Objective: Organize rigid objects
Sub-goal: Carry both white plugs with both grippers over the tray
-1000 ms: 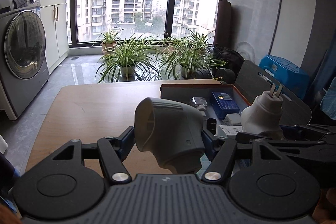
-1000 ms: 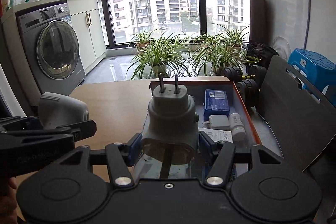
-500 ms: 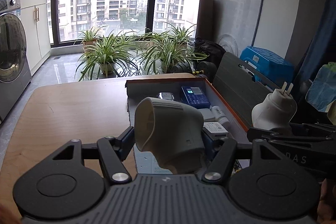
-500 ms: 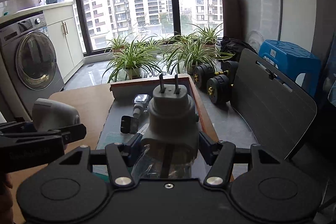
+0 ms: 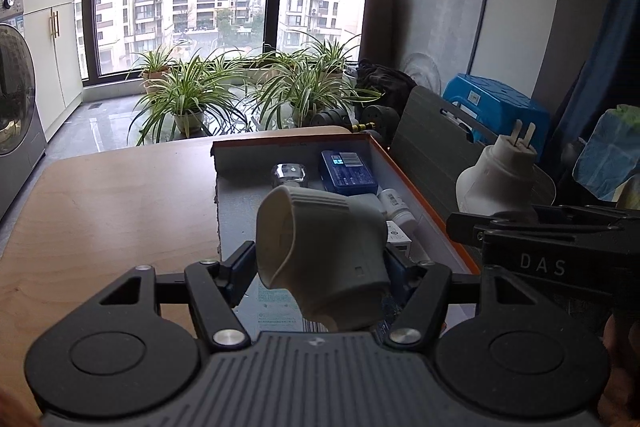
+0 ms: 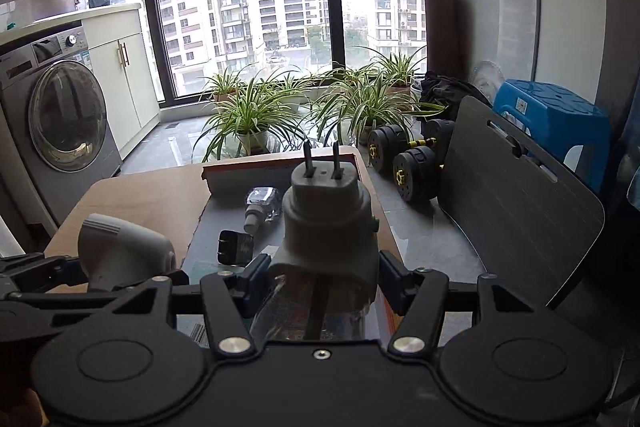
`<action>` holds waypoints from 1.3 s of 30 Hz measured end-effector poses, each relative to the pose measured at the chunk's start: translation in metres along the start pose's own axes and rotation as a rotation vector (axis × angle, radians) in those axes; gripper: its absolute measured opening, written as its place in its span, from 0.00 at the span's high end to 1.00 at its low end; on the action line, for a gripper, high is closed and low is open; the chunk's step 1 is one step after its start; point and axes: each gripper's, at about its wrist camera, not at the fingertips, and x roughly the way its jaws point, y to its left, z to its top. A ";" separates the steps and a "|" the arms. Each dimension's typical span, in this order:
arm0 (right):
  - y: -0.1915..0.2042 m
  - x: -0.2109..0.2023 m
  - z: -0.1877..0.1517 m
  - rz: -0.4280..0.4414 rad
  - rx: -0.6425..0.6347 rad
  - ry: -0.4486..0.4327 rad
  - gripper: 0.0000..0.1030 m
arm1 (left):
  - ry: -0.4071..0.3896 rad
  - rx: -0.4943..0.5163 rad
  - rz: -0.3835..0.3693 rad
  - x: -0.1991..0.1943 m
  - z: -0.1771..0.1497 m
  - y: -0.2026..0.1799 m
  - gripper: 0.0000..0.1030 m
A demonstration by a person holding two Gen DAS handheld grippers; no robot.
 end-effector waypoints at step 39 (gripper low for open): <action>-0.002 0.023 0.011 0.025 -0.019 0.036 0.32 | 0.055 -0.016 -0.005 0.019 -0.008 -0.006 0.35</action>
